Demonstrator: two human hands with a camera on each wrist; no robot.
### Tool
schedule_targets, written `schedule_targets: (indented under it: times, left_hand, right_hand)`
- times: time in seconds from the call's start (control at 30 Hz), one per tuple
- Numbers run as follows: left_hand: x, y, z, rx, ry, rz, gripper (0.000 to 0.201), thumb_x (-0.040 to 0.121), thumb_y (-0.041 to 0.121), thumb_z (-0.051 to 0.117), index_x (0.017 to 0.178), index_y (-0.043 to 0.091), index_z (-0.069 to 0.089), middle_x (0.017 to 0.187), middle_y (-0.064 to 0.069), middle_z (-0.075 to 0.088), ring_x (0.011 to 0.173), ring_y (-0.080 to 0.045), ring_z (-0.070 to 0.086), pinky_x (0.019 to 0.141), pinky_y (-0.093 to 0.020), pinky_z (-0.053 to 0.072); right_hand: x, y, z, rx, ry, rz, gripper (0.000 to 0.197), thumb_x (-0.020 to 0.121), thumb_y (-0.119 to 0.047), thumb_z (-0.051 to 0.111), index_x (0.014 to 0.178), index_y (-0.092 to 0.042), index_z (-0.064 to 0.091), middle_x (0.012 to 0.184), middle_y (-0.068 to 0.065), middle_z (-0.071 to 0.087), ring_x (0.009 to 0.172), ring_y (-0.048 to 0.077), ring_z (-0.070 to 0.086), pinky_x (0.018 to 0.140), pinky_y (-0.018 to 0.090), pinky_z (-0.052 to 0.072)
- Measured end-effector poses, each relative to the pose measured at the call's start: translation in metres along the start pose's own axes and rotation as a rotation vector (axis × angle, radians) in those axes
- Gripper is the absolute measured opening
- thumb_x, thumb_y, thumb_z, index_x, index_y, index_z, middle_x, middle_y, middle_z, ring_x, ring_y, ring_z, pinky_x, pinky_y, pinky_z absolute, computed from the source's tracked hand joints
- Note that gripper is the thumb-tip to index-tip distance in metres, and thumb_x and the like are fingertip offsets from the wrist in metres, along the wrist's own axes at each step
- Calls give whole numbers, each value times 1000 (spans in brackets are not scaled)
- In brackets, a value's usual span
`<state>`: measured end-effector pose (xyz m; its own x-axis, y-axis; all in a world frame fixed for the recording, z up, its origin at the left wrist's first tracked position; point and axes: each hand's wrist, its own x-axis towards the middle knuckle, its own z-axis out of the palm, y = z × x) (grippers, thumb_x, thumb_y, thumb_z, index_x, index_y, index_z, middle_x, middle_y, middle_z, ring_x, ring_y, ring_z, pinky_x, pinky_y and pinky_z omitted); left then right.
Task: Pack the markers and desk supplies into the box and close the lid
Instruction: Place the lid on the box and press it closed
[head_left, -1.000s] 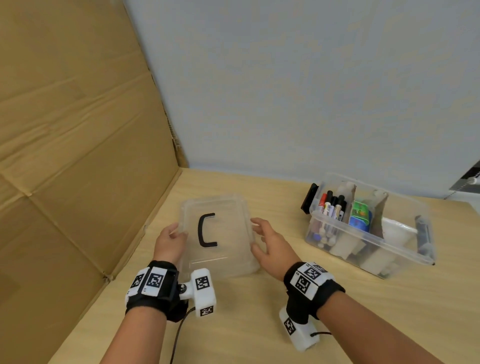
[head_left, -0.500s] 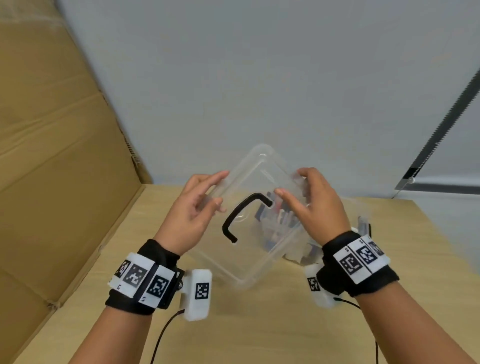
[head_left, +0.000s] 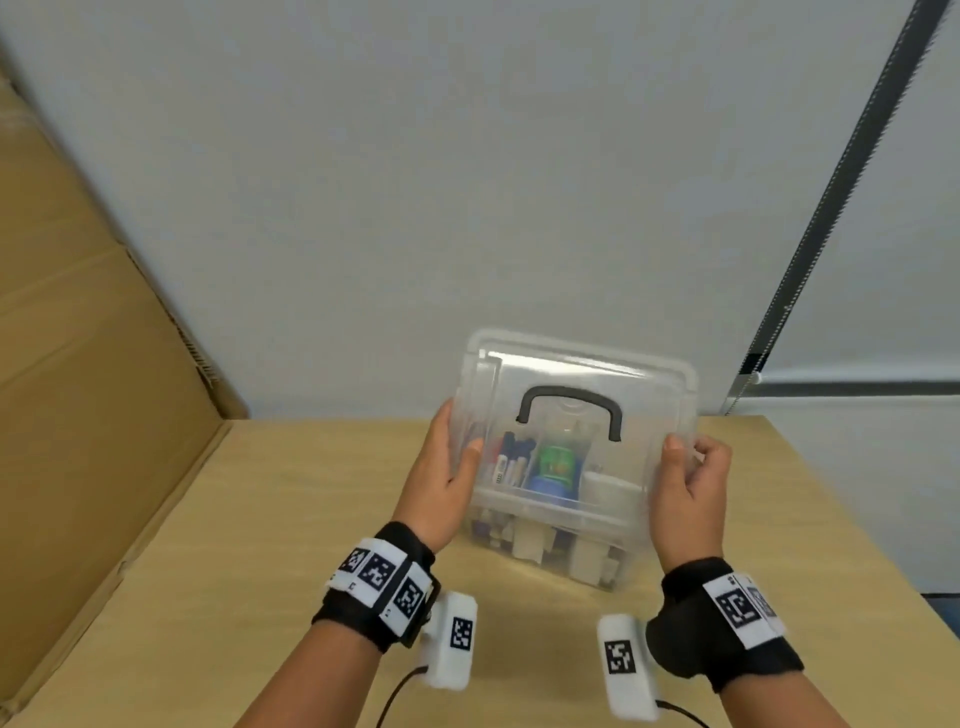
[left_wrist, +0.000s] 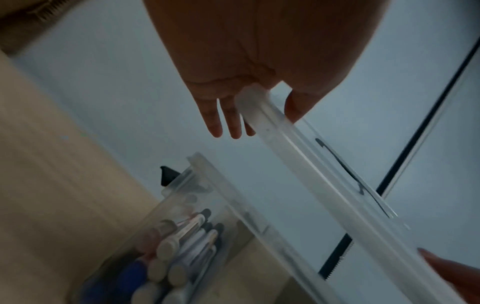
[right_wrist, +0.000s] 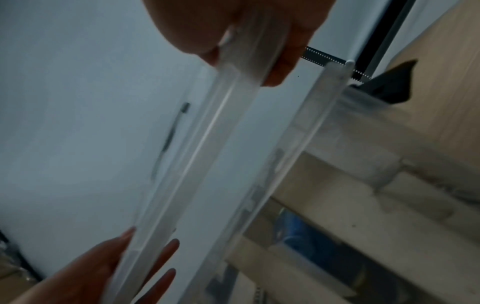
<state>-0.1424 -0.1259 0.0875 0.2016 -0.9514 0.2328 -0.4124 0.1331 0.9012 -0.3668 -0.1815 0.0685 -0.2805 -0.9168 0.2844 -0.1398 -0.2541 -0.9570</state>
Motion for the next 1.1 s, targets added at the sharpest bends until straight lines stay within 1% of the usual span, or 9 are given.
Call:
schedule_targets:
  times: [0.07,0.17,0.27,0.43,0.67,0.73,0.87,0.97,1.1]
  left_hand:
    - [14,-7,7,48,-32,-27,50,99,27,43,146,25,25,140,18,33,131,1,31,104,-19,26]
    - [31,-17,15,164,-104,-100,49,99,24,43,145,20,28,146,7,35,134,-7,33,109,-23,26]
    - [35,-18,21,256,-153,-170,52,99,19,41,148,14,23,154,-3,29,140,-16,29,112,-25,21]
    - [24,-16,21,286,-126,-158,49,100,17,39,147,14,25,150,-3,34,136,-16,35,96,-14,22]
    - [-11,-35,17,260,21,-180,53,96,27,48,144,15,27,143,0,35,113,-3,42,96,-18,34]
    - [-14,-41,18,274,47,-172,54,96,29,48,144,15,27,138,-1,34,114,-5,39,99,-20,33]
    - [-11,-48,24,381,70,-233,59,96,33,45,147,15,22,140,-6,31,128,-20,30,109,-35,31]
    - [-10,-49,24,443,75,-270,62,94,44,44,147,20,21,146,-4,26,133,-23,25,110,-43,29]
    - [-16,-46,19,135,11,-343,93,77,67,50,150,22,13,155,1,8,143,-21,17,115,-40,23]
  right_hand:
    - [5,12,-2,-98,-15,47,20,99,-22,42,118,-15,41,100,-1,54,90,17,57,72,26,45]
    - [11,25,-3,-279,-84,139,41,93,-13,44,134,-9,38,129,12,47,117,32,49,100,48,44]
    - [12,26,-2,-271,-217,322,63,94,-6,43,150,-11,13,150,12,30,136,32,34,114,41,28]
    - [11,23,0,-400,-283,327,70,95,-17,50,151,-8,10,153,14,25,136,31,33,110,37,29]
    - [16,15,14,-777,-360,186,71,93,-48,47,146,-10,20,148,10,33,119,34,53,91,41,44]
    - [18,16,19,-854,-374,135,70,93,-52,43,144,-10,22,147,9,35,117,33,54,86,40,45]
    - [24,23,26,-930,-398,87,68,93,-52,39,142,-7,25,143,11,39,126,29,41,92,40,42]
    - [25,26,27,-964,-406,58,72,92,-56,38,142,-6,25,142,13,39,127,30,34,98,41,38]
    - [26,28,26,-1070,-433,72,103,73,-84,32,143,-9,22,148,10,33,130,36,33,105,47,31]
